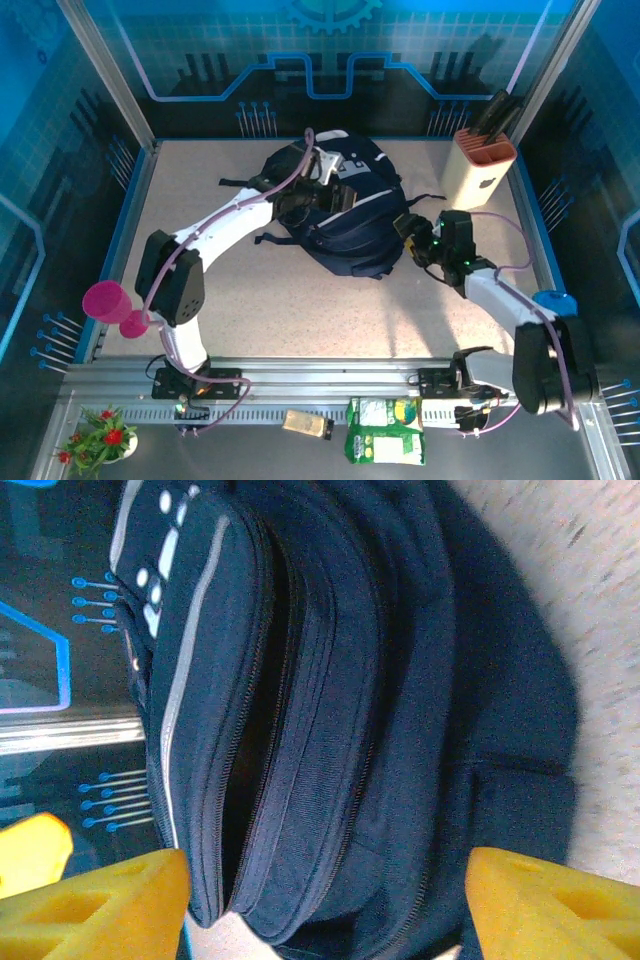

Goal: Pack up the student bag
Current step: Close the student bag at the top-center of the table, then zip the student bag at the top-center of the table.

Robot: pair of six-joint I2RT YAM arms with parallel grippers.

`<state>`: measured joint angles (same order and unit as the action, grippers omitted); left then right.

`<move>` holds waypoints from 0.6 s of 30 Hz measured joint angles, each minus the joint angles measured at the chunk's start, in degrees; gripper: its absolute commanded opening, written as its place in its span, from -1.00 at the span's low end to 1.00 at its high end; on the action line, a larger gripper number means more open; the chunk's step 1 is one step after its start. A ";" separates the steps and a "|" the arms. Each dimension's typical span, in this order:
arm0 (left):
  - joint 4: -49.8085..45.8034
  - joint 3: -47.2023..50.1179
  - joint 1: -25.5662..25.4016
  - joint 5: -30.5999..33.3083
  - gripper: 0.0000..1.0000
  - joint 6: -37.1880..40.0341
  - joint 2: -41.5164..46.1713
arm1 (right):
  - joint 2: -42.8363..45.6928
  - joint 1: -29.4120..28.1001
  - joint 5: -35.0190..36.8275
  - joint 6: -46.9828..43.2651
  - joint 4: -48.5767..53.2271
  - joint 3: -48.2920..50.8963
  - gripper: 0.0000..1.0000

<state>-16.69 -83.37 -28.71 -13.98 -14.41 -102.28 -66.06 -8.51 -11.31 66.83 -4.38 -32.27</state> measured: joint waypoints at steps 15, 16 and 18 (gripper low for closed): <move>2.45 10.73 12.50 -6.43 0.14 -13.84 1.92 | 4.39 -0.13 5.92 -14.45 13.40 -9.55 0.83; 2.43 10.29 12.85 -7.48 0.11 -14.21 0.83 | 3.76 -0.48 5.73 -14.64 13.42 -9.66 0.83; 2.32 8.85 13.46 -9.75 0.04 -14.73 -2.03 | 2.32 -1.70 5.27 -15.10 13.64 -9.81 0.83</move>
<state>-14.37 -74.52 -15.25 -23.73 -29.15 -104.31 -63.75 -10.22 -6.04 51.72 9.26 -42.09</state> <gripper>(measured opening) 0.553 0.914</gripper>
